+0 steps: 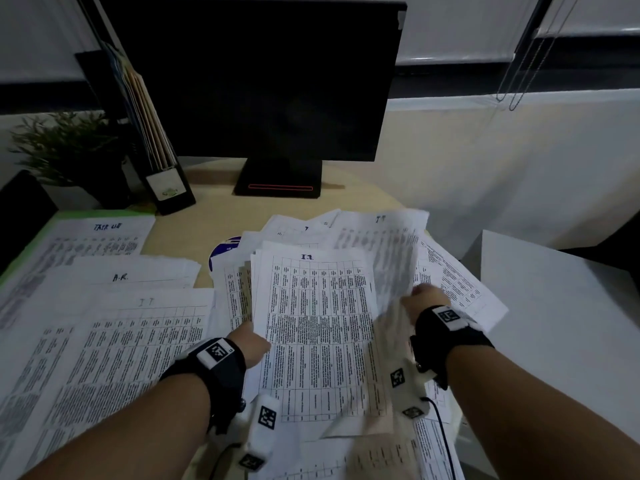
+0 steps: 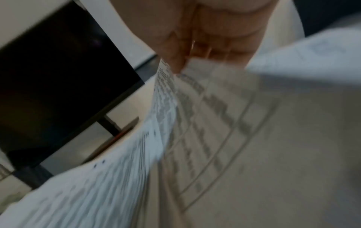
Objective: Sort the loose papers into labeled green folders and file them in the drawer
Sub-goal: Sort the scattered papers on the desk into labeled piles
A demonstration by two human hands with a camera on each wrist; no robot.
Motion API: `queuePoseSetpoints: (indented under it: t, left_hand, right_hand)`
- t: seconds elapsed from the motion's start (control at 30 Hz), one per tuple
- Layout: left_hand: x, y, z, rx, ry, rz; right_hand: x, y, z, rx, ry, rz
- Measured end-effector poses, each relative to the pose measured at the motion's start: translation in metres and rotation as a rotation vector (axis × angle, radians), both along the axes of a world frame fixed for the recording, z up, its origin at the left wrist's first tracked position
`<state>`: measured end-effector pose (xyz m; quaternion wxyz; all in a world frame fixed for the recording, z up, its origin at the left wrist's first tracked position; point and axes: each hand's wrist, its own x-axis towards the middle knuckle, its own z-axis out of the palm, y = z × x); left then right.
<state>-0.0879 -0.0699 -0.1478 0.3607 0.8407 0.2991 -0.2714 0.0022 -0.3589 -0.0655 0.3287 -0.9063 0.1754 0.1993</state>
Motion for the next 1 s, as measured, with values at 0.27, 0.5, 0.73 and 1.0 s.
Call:
queuePoseSetpoints:
  t: [0.27,0.5,0.73,1.0]
  left_hand:
    - [-0.011,0.009,-0.007,-0.128,-0.094,0.059]
    - [-0.019,0.034,-0.001,-0.391,-0.161,0.240]
    - [-0.051,0.000,0.034,-0.737,-0.207,0.401]
    - [-0.076,-0.021,0.037,-0.489,-0.232,0.372]
  right_hand:
    - [0.004,-0.039,0.074,0.043,-0.744,-0.274]
    - [-0.006,-0.042,0.076,0.645,-0.784,-0.286]
    - [-0.066,-0.003,0.014,0.175,-0.218,0.075]
    - [-0.098,0.026,-0.019,-0.066,-0.012,0.371]
